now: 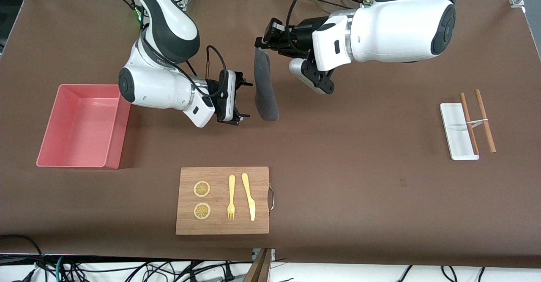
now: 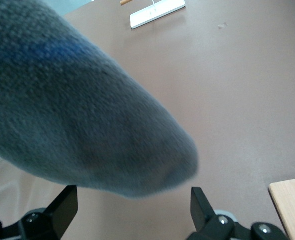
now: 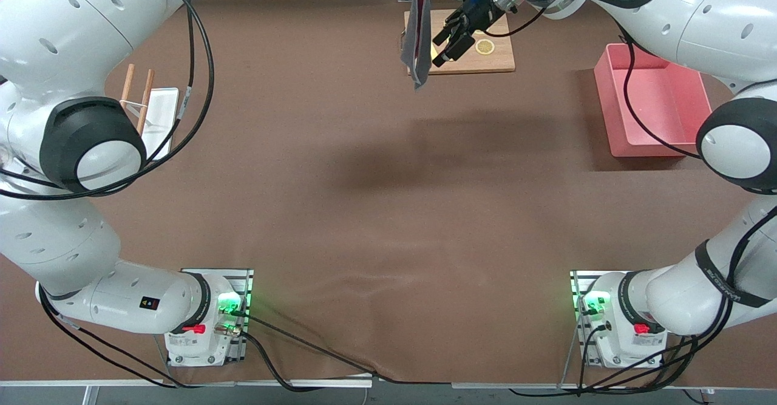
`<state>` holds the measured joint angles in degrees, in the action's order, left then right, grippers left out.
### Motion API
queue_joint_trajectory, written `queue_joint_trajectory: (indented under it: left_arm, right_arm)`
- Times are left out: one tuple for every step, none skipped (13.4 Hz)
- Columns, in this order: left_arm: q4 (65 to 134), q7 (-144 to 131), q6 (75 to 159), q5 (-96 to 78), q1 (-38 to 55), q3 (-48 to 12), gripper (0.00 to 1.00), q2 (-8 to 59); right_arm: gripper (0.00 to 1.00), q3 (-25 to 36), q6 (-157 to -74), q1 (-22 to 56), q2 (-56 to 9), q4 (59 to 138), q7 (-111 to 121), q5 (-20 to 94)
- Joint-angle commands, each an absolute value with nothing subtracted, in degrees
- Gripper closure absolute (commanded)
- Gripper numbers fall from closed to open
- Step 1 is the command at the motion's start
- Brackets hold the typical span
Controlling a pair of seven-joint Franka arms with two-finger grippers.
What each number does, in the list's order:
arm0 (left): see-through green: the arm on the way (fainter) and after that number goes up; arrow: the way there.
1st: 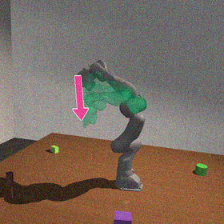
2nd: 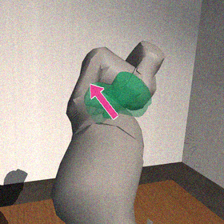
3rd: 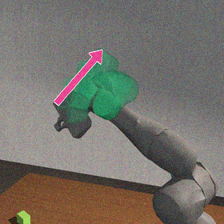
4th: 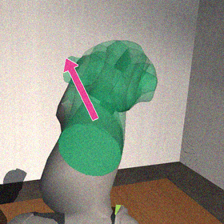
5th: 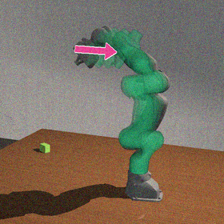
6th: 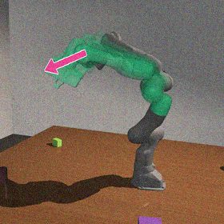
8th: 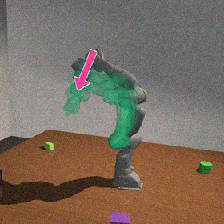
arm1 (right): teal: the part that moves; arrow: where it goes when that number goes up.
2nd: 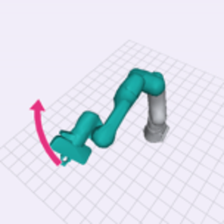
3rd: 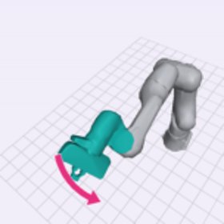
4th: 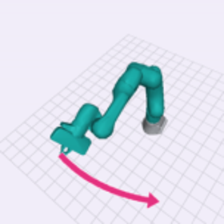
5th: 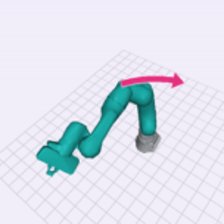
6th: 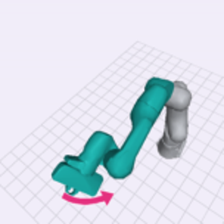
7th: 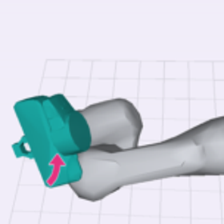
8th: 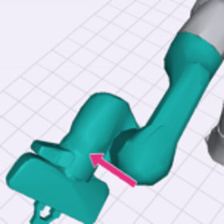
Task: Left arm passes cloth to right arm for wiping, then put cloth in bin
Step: 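Hold the cloth with the left gripper while the right gripper approaches it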
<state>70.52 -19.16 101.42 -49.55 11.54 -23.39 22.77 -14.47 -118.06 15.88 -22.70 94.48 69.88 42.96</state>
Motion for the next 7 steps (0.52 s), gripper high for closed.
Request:
queue_joint_trajectory:
  left_arm:
    - [71.1,-19.7,102.2,-50.3,11.9,-23.0,1.00,22.1]
    - [71.1,-19.7,102.2,-50.2,11.9,-23.0,1.00,22.1]
    - [71.1,-19.7,102.2,-50.2,11.9,-23.0,1.00,22.1]
    - [71.1,-19.7,102.2,-50.2,11.9,-23.0,1.00,22.1]
    - [71.1,-19.6,102.2,-50.2,11.9,-23.0,1.00,22.1]
    - [71.1,-19.6,102.2,-50.2,11.9,-23.0,1.00,22.1]
    - [71.1,-19.6,102.2,-50.2,12.0,-23.0,1.00,22.1]
  right_arm:
    - [0.00,-14.4,-117.9,15.6,-21.8,94.7,71.4,44.4]
    - [0.00,-14.3,-117.9,15.6,-21.8,94.4,71.5,44.0]
    - [0.00,-14.2,-117.9,15.2,-21.9,93.8,72.1,43.6]
    - [0.00,-14.2,-117.9,15.1,-22.0,93.6,74.0,43.7]
    - [0.00,-14.2,-118.1,15.1,-22.5,93.2,75.9,43.8]
    - [0.00,-13.9,-118.1,15.1,-22.8,92.6,77.9,43.8]
    - [0.00,-13.6,-118.6,15.2,-23.5,92.3,80.7,44.1]
